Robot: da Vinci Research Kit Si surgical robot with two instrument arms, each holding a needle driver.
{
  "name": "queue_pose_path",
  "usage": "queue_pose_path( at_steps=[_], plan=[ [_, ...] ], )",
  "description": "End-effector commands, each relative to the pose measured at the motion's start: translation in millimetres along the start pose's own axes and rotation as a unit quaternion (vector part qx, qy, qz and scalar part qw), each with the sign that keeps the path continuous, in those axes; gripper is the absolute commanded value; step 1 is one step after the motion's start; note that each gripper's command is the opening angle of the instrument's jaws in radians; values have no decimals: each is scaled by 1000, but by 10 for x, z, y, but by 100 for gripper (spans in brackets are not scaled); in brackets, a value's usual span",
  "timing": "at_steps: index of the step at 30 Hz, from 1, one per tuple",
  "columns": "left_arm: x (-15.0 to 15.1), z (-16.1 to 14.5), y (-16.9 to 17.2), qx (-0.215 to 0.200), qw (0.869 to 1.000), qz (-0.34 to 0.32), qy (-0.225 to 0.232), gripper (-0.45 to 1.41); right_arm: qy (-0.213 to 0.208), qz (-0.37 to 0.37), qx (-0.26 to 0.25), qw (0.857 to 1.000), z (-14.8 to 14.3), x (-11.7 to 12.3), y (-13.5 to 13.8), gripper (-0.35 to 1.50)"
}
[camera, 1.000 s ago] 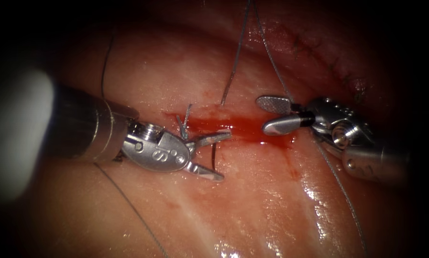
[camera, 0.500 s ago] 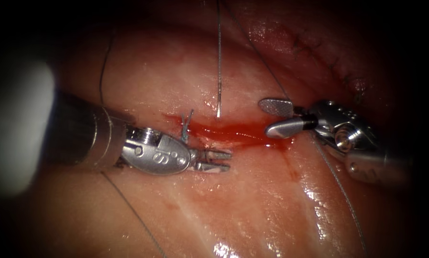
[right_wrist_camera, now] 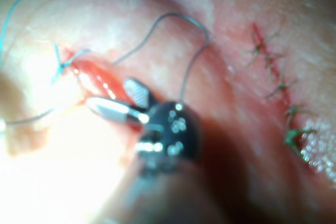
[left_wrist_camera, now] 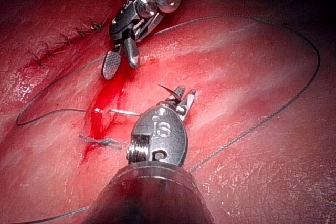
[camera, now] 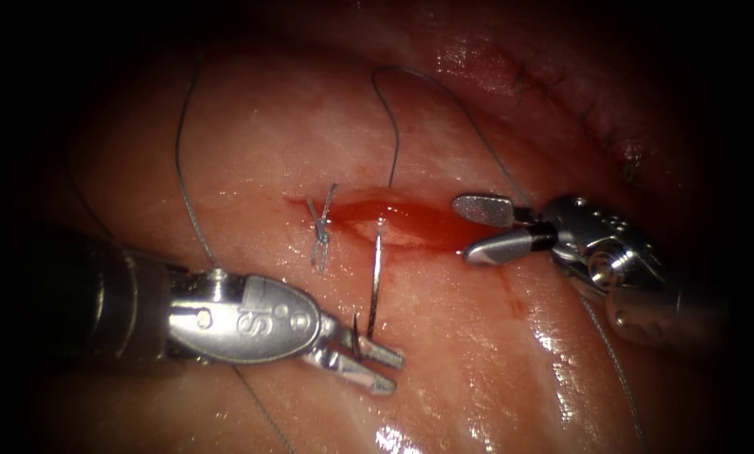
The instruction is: Wound Closure
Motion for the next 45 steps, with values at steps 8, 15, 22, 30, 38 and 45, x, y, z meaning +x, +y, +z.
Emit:
queue_pose_path(
  at_steps=[8, 15, 22, 30, 38, 45],
  plan=[
    [25, -18, 24, -15, 1000, -7, 5, -45, -16, 1, -3, 1000, 8, -14, -10, 119],
    [70, -53, -28, 104, 990, 92, -12, -45, -17, -2, -3, 1000, 9, -22, -20, 119],
    [101, -80, -89, 174, 975, 136, -29, -45, -17, 0, -3, 1000, 13, -23, -36, 116],
    [138, -91, -110, 176, 973, 149, -11, -45, -16, 5, -5, 1000, 20, -26, -38, 116],
    [68, -49, -61, 162, 968, 192, -11, -45, -14, 75, -17, 997, 5, -7, -40, 96],
    [-7, 5, -14, 154, 961, 226, -46, -45, -6, 140, -40, 989, 1, 26, -39, 67]
  ],
)
